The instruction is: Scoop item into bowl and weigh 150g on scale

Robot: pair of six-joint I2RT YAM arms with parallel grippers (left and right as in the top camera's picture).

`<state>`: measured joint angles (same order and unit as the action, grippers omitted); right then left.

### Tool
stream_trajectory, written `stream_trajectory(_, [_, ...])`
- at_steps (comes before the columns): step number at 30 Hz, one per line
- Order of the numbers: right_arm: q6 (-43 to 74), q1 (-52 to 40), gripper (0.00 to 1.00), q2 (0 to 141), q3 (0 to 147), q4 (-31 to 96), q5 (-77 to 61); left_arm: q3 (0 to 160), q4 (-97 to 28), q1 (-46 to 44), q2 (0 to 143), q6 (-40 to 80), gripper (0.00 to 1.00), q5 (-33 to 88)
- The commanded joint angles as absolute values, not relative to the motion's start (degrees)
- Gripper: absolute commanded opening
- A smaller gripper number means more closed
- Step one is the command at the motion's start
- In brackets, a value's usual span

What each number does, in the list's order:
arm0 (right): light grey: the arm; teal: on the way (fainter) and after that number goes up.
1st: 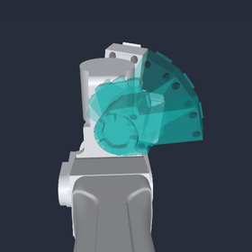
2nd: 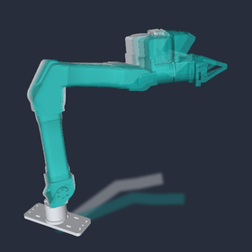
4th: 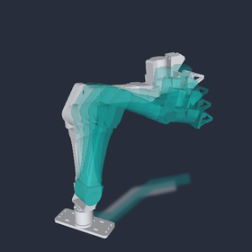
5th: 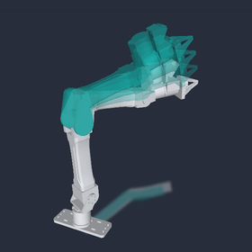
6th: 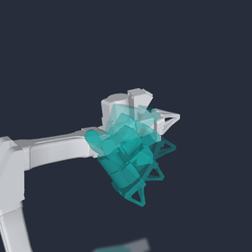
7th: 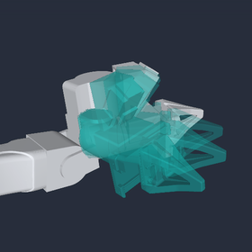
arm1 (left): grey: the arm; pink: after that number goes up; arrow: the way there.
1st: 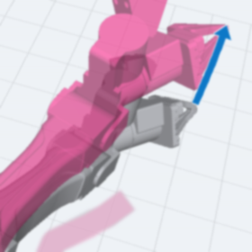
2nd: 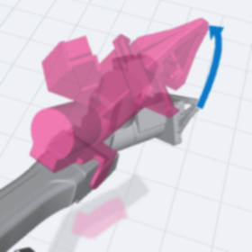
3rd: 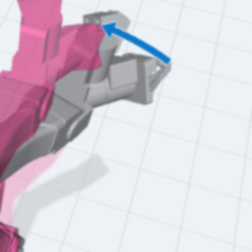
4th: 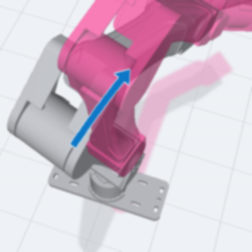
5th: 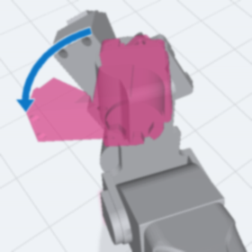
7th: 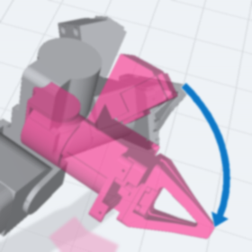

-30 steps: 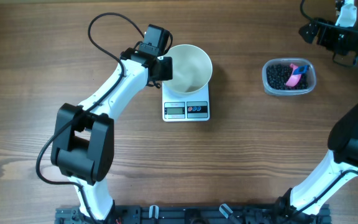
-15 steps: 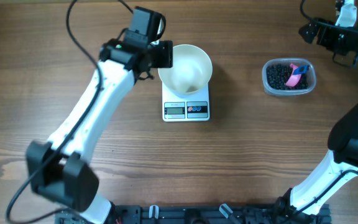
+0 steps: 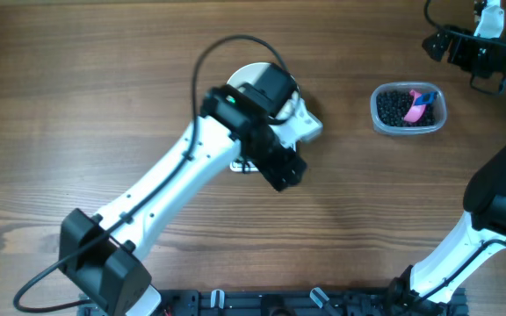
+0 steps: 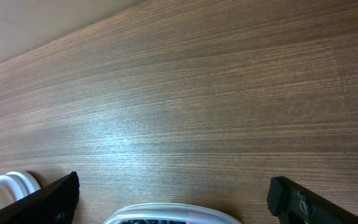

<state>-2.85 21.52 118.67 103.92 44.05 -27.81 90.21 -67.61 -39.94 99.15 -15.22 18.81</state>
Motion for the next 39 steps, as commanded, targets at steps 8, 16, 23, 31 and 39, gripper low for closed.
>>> stream_trajectory(8, [-2.8, 21.2, 1.00, 119.4, 104.9, 43.9, -27.4, 76.6, -53.3, -45.6, 107.6, -23.7, 0.83, 10.6])
stream_trajectory(16, [-2.8, 21.2, 1.00, 119.4, 104.9, 43.9, -27.4, 76.4, -49.0, -46.0, 113.8, -23.6, 0.88, 0.0])
stream_trajectory(23, [-2.8, 21.2, 1.00, 119.4, 104.9, 43.9, -27.4, 76.4, -44.5, -45.2, 116.0, -23.6, 0.88, -0.8])
stream_trajectory(31, [-2.8, 21.2, 1.00, 119.4, 104.9, 43.9, -27.4, 75.9, -44.6, -45.2, 117.1, -23.7, 0.87, -2.5])
stream_trajectory(39, [-2.8, 21.2, 1.00, 119.4, 104.9, 43.9, -27.4, 75.8, -43.7, -45.2, 118.3, -23.6, 0.85, -2.9])
